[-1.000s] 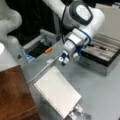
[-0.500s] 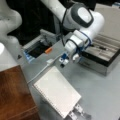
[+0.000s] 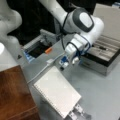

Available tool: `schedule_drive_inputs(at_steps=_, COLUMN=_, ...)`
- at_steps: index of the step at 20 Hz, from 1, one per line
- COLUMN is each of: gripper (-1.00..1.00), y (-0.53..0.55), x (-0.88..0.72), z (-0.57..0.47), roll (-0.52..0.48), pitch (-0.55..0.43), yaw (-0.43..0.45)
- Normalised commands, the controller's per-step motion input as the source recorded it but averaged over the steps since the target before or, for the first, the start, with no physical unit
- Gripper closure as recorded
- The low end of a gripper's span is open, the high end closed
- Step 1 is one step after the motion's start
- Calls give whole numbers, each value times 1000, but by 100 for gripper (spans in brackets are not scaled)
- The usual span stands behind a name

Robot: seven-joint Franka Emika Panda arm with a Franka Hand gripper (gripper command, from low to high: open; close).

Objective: Turn off the lamps. Pick up the book. Place the book on the shelf position.

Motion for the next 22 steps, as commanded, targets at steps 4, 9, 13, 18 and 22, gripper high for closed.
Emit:
schedule_drive_inputs(at_steps=4, gripper=100, y=202, x=434, z=-123, roll=-404, pitch=-56, yaw=-238)
schedule_drive_inputs(at_steps=9, gripper=100, y=130, x=439, z=-124, roll=-400, pitch=-79, yaw=-210)
schedule_drive_inputs(at_steps=13, gripper=100, y=108, x=423, z=-152, roll=-391, pitch=-75, yaw=-195)
schedule_drive_inputs(at_steps=18, gripper=100, y=132, x=414, z=-168, roll=-376, pitch=-77, yaw=-190)
schedule_drive_inputs(at_steps=22, gripper=100, y=144, x=415, z=-188, roll=-371, pitch=-92, yaw=-192)
